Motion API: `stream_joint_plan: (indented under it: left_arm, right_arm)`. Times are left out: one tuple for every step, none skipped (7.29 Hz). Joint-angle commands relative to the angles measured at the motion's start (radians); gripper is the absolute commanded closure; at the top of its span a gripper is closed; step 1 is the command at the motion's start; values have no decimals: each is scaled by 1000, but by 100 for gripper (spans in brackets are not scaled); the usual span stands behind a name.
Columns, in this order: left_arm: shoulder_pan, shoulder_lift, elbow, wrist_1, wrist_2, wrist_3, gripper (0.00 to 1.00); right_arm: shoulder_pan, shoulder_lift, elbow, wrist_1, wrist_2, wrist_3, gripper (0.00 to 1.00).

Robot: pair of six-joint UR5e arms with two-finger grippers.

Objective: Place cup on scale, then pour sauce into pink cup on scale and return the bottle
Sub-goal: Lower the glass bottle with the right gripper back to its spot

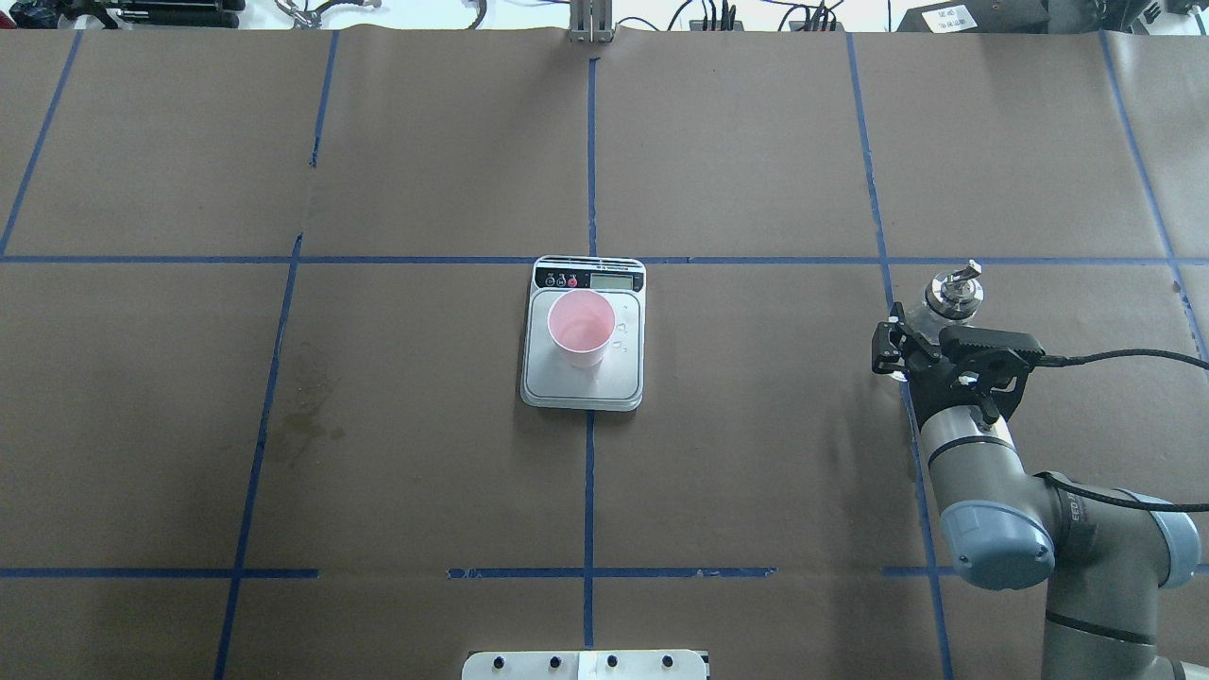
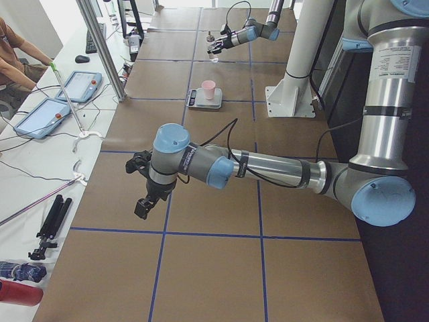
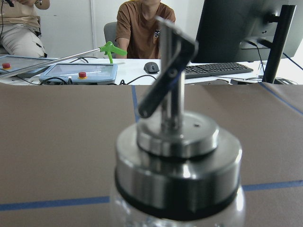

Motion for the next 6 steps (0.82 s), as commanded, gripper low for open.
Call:
stream_joint_plan:
  left_arm:
    - [-4, 3, -3, 0, 0, 0, 0]
    - [-4, 5, -3, 0, 0, 0, 0]
    - [-4, 5, -4, 0, 0, 0, 0]
    - [-4, 5, -4, 0, 0, 0, 0]
    - [-4, 5, -4, 0, 0, 0, 0]
    - [-4, 5, -6, 0, 0, 0, 0]
  right_arm:
    - [0, 0, 0, -1, -1, 7, 0]
    - [0, 0, 1, -1, -1, 7, 0]
    - [0, -1, 3, -1, -1, 5, 0]
    - [0, -2, 9, -1, -1, 5, 0]
    - [-2, -3, 12, -1, -1, 7, 0]
    - [-6, -3, 12, -1, -1, 7, 0]
